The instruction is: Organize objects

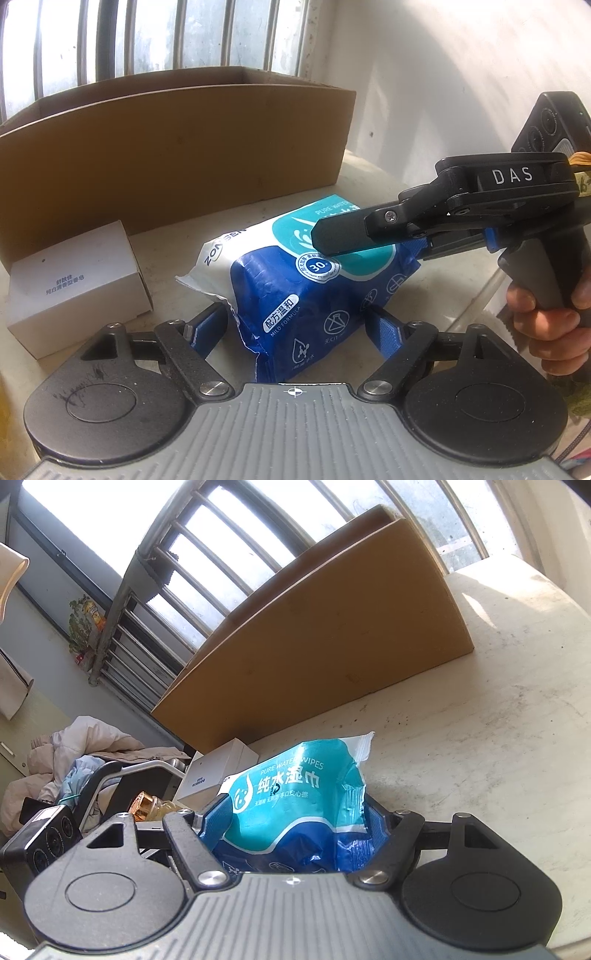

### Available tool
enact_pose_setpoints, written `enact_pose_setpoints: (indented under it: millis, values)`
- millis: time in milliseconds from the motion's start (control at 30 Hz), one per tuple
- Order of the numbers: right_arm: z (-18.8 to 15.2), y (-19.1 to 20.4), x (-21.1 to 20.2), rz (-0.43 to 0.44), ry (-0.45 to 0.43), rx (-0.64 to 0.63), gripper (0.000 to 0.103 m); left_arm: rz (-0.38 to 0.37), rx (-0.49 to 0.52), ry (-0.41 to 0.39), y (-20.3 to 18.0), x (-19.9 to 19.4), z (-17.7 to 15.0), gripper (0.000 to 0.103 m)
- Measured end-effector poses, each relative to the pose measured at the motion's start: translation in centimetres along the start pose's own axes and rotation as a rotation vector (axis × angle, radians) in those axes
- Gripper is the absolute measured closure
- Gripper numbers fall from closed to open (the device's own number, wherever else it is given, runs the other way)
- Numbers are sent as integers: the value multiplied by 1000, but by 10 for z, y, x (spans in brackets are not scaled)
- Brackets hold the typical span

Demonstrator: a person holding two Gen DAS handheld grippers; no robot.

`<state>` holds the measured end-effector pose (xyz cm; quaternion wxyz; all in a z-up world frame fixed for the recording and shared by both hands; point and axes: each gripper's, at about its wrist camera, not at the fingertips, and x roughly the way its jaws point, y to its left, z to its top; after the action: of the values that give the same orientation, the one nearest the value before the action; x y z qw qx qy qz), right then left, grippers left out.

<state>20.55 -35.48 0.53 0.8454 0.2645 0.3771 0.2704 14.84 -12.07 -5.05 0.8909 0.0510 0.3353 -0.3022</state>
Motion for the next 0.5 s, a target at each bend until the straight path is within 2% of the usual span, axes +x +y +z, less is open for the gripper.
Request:
enact_pose_setpoints:
  millis: [300,500]
  values:
    - [-2,-11,3,47,0,44,23,2,11,21,1,7,3,11]
    - [-4,-7,5,61,-1,21,22,16,25,27,-5,10,5,10]
